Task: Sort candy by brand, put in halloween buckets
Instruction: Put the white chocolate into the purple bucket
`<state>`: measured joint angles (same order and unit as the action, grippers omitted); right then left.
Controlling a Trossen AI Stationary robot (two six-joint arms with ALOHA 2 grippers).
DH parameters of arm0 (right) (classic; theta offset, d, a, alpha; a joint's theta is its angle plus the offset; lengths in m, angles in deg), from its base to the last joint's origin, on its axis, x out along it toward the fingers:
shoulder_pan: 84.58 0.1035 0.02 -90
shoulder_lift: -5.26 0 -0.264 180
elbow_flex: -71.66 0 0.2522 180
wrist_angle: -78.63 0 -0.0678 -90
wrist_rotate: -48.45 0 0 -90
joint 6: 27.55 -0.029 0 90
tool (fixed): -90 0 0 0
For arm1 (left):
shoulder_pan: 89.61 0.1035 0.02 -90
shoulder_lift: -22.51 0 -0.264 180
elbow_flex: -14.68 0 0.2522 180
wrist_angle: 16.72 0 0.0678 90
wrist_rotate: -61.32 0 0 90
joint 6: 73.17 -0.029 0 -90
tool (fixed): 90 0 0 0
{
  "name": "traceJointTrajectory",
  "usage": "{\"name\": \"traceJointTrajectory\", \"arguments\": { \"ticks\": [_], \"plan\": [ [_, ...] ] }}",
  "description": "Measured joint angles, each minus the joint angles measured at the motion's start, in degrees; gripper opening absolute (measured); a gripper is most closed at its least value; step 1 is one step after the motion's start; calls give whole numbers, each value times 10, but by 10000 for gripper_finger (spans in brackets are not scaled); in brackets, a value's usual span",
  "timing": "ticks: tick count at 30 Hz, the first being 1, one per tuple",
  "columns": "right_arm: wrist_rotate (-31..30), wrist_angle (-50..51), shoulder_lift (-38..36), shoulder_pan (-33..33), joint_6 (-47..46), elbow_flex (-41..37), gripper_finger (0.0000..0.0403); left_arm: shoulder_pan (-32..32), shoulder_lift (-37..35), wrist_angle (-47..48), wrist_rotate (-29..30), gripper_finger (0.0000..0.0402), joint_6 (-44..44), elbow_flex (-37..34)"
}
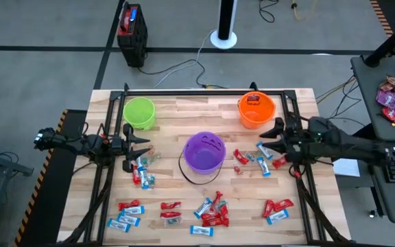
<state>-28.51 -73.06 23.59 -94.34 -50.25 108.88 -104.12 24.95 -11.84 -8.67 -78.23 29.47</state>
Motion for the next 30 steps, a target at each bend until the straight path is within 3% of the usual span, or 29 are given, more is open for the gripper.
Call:
{"name": "traceJointTrajectory", "arguments": {
  "ticks": [4, 10, 19, 20, 22, 25, 27, 30],
  "plan": [
    [5, 11, 104, 0, -55, 74, 215, 0, 0, 0, 0, 141, 0, 0],
    [-11, 96, 245, 1, -214, 216, 215, 0, 0, 0, 0, 141, 0, 0],
    [-51, 512, 399, 3, -190, 468, 215, 0, 0, -1, 0, 141, 16, 0],
    [-58, 551, 413, 4, -180, 486, 215, -2, 0, -7, -6, 141, 78, 0],
    [-69, 601, 434, 4, -168, 515, 215, -3, 0, -31, -44, 141, 298, 0],
    [-69, 637, 448, 8, -144, 535, 215, 2, 2, -57, -10, 141, 468, 0],
    [-69, 635, 453, 17, -132, 535, 215, 0, 2, -68, -31, 141, 514, 0],
    [-70, 622, 459, 21, -128, 526, 215, 0, 6, -93, -121, 141, 511, 8]
  ]
}}
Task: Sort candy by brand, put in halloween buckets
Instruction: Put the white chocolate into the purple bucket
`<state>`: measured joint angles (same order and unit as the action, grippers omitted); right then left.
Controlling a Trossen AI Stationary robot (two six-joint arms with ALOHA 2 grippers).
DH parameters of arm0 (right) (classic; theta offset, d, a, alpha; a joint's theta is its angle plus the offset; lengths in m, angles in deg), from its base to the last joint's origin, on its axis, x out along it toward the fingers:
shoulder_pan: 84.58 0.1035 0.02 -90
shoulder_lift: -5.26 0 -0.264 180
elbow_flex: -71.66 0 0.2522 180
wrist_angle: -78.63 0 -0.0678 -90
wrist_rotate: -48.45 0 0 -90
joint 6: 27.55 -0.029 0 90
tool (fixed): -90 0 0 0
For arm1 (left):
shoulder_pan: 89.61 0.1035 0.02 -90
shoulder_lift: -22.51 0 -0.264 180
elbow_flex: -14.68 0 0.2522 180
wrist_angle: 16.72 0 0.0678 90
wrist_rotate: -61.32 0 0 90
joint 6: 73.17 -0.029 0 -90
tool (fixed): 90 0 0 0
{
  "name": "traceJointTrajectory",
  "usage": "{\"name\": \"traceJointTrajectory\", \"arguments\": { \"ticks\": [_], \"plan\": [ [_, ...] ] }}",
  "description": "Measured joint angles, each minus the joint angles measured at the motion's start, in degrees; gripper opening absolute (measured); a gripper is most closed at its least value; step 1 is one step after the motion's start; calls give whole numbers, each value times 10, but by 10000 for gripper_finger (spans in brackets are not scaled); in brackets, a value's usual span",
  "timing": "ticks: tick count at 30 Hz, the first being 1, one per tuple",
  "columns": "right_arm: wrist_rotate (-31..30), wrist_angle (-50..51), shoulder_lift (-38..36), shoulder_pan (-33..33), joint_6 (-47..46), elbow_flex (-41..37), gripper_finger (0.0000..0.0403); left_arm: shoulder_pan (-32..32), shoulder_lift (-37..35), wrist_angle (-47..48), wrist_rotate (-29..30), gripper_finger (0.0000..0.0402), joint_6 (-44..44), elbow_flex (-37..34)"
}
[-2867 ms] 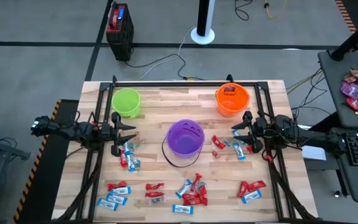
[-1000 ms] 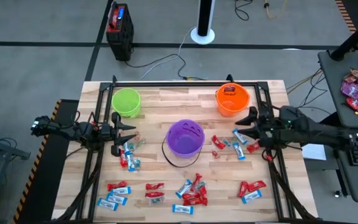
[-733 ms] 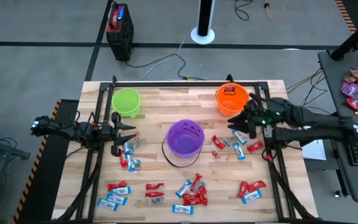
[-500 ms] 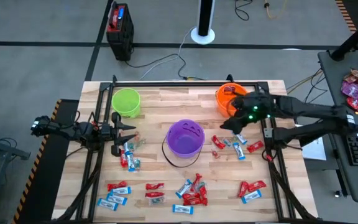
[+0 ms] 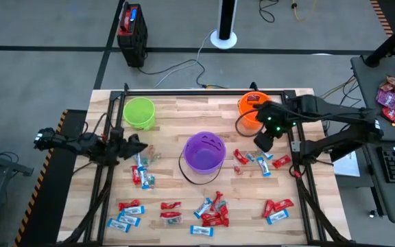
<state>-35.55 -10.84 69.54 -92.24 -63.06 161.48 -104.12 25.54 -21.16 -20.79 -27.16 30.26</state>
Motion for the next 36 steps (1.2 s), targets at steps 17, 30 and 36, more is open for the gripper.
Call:
{"name": "traceJointTrajectory", "arguments": {
  "ticks": [17, 30, 36],
  "plan": [
    [-24, -6, 89, -1, 24, -5, 215, 1, 227, 505, 2, 141, 13, 364],
    [-76, -210, 42, 130, 71, -150, 215, -1, 362, 505, -25, 141, -109, 506],
    [-155, -344, 41, 212, -6, -280, 215, -1, 384, 498, -29, 141, -87, 510]
  ]
}}
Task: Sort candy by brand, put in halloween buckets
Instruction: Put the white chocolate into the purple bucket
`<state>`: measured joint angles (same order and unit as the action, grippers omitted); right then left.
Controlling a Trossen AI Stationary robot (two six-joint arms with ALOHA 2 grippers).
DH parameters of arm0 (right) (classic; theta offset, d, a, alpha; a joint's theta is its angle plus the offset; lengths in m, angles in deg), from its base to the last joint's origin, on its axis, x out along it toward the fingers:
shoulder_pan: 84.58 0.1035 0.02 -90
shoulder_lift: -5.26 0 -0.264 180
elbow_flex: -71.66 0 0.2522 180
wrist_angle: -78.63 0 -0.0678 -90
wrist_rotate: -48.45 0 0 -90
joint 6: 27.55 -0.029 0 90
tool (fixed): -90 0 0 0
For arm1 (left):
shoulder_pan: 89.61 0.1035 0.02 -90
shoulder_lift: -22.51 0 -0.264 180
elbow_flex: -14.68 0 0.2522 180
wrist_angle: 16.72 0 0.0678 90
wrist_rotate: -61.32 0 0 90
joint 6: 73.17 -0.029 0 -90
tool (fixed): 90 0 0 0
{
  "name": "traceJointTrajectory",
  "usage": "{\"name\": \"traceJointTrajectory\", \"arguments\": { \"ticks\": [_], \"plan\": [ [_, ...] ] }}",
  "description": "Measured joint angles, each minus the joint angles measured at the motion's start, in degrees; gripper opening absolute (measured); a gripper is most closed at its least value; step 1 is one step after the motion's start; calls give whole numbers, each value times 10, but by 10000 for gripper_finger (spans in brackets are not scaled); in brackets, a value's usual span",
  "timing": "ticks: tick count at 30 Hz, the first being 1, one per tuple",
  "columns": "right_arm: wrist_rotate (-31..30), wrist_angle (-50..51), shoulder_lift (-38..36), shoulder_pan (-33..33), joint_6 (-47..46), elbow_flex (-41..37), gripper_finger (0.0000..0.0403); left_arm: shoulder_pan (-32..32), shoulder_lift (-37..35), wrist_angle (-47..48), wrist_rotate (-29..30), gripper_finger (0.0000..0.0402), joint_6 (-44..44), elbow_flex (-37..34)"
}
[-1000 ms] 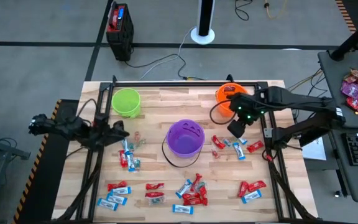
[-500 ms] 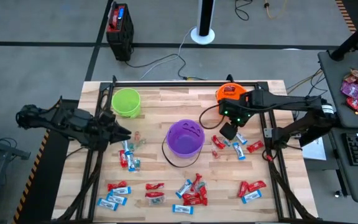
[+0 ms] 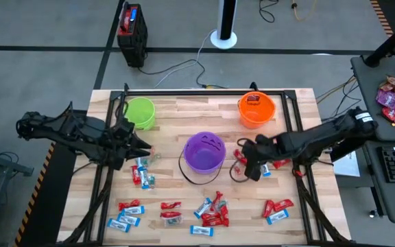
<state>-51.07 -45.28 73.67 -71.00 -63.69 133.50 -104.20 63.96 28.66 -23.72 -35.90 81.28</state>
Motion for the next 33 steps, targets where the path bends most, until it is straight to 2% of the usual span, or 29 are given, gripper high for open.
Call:
{"name": "traceJointTrajectory", "arguments": {
  "ticks": [3, 8, 15, 19, 27, 33],
  "plan": [
    [-7, -30, 5, 17, -48, -36, 215, 0, 3, -4, -5, 141, 13, 0],
    [-3, 10, 5, 42, -149, -51, 215, 0, 1, -7, -6, 141, 12, 0],
    [82, 67, 4, 44, -306, -51, 215, 0, 0, -7, 5, 141, -12, 0],
    [87, 66, 3, 44, -343, -51, 215, 0, 1, -7, 5, 141, -12, 0],
    [86, 79, 3, 44, -356, -51, 215, 0, 1, -7, 5, 141, -12, 0],
    [87, 129, 3, 44, -465, -51, 215, 0, 2, -7, 5, 141, -12, 0]
  ]
}}
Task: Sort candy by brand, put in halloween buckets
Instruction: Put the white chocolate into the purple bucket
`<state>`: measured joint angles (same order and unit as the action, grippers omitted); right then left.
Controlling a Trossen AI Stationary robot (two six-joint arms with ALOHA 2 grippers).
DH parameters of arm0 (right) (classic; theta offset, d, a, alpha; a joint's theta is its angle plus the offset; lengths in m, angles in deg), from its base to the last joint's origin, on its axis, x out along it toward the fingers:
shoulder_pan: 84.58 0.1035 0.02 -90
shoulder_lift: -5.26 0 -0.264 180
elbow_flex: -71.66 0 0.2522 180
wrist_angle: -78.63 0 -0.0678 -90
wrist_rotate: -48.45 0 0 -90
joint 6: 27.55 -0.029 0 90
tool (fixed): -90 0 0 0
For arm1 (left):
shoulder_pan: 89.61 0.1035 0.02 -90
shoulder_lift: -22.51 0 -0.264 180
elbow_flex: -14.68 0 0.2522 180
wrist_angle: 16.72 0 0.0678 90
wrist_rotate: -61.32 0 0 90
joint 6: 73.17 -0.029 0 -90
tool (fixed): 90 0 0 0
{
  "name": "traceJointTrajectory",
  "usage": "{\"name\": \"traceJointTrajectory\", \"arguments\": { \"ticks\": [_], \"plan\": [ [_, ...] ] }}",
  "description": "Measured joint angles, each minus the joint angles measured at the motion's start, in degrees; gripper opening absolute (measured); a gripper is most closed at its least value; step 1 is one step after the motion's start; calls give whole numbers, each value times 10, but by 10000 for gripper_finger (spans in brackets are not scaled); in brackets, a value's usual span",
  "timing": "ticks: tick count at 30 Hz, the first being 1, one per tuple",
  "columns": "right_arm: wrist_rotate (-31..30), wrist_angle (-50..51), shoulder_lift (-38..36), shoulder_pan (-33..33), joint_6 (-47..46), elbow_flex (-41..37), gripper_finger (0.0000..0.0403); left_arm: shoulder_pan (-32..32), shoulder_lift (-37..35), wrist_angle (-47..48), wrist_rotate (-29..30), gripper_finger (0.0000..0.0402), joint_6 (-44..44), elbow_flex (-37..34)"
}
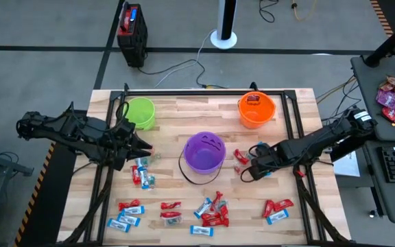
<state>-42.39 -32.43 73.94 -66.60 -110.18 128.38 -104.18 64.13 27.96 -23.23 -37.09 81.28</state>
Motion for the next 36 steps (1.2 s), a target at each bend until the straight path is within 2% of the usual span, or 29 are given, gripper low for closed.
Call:
{"name": "traceJointTrajectory", "arguments": {
  "ticks": [6, 17, 21, 30, 36],
  "plan": [
    [8, 45, 12, 0, -41, -6, 215, 0, 0, -1, 1, 141, -9, 0],
    [9, -70, 43, -3, -9, -72, 205, 0, 0, -4, 9, 141, -11, 0],
    [10, -111, 53, -3, -7, -88, 169, 0, 0, -5, 9, 141, -13, 0],
    [16, -108, 36, -3, 2, -84, 34, 0, 2, -5, 9, 141, -21, 0],
    [61, -65, -4, -2, 0, -31, 28, 0, 3, -11, 10, 141, -28, 0]
  ]
}}
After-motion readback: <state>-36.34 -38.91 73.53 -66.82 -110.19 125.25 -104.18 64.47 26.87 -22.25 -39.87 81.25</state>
